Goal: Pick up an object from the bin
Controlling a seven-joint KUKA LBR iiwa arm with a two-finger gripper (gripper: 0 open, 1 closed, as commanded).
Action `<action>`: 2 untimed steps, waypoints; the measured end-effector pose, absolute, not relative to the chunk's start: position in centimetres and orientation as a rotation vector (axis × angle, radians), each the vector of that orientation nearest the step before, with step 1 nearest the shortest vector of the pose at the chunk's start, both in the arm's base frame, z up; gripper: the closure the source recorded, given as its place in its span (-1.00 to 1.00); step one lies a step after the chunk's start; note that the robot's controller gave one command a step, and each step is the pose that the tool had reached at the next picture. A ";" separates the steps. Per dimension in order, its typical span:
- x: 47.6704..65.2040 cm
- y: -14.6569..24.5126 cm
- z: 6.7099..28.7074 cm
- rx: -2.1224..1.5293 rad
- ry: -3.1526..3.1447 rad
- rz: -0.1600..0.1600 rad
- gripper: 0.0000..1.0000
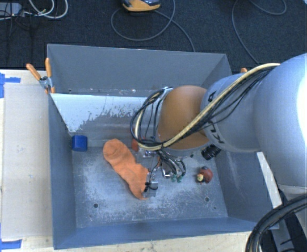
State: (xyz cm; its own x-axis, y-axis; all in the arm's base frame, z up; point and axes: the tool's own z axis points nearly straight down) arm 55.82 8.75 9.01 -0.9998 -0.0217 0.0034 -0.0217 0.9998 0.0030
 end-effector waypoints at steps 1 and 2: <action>53.6 8.6 7.9 -0.102 -3.136 0.002 -1.00; 50.5 10.5 6.9 -0.169 -3.130 -0.003 1.00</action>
Offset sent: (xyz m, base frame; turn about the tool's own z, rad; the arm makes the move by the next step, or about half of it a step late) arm -0.0524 0.0175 -0.0201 0.1305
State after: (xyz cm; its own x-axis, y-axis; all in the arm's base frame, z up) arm 50.52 10.51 6.93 -0.9942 0.1076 0.0071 0.1076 0.9942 0.0019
